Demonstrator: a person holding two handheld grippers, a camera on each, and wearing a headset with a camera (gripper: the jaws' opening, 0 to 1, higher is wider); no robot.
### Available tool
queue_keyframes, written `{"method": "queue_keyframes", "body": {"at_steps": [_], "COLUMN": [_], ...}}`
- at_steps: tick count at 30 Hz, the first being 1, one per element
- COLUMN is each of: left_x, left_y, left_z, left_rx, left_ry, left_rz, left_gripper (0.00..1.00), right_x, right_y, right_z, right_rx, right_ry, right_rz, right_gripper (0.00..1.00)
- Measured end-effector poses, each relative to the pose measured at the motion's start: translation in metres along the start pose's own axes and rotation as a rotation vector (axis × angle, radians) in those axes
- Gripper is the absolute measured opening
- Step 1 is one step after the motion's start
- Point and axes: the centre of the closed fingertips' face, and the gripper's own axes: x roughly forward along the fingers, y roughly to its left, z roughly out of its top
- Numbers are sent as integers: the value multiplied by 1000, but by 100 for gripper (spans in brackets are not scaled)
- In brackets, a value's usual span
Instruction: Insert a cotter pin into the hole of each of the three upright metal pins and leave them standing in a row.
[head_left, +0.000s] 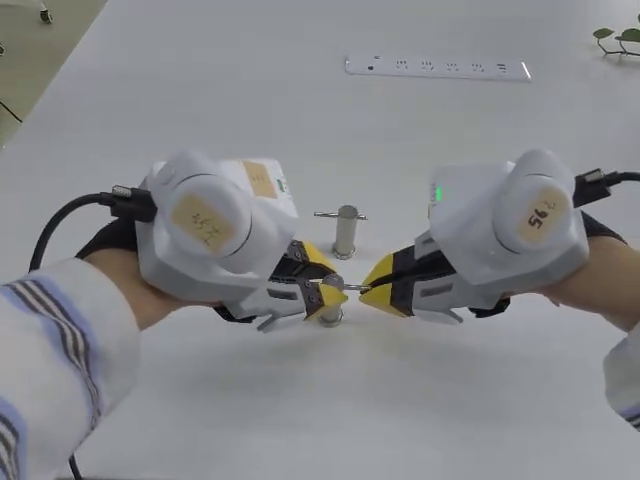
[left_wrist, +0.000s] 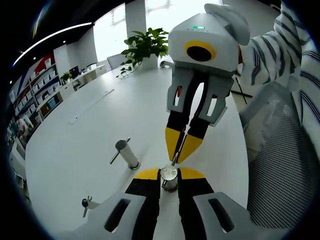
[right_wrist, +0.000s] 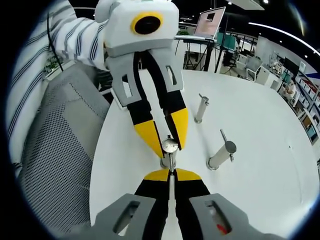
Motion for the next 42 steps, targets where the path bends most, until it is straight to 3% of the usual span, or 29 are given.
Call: {"method": "queue_keyframes", "body": {"at_steps": [13,14,17,23,25,36,40,42], "left_x": [3,3,3,4,4,6,6,4], "left_y": [0,0,0,1,1,3,3,4], "left_z": [2,2,2,3,3,4,4,4], "left_rx": [-6,-4,1,7,7,9,41,25], "left_ry": [6,7,10,15,17,19,4,-12], "left_rz": [2,2,1,3,4,11,16,21], "left_gripper": [9,9,9,9,9,10,10,10], "right_x": [5,3,-2,-10,-9,-8,-11,-13], "right_y": [-1,-3,-7,-11,-7,-7,-9,-9], "right_z": [4,7,4,1,2,4,5,4], "right_rx": [-64,-50,-25,-6,-7,-5,7,20], "right_ry": [-51,-81,-94,-98,-102,-113,-122,-129], "right_rz": [-4,-15,-25,-34,-13,-17,-29,-35], "right_gripper": [0,3,16,5,0,0,0,1]}}
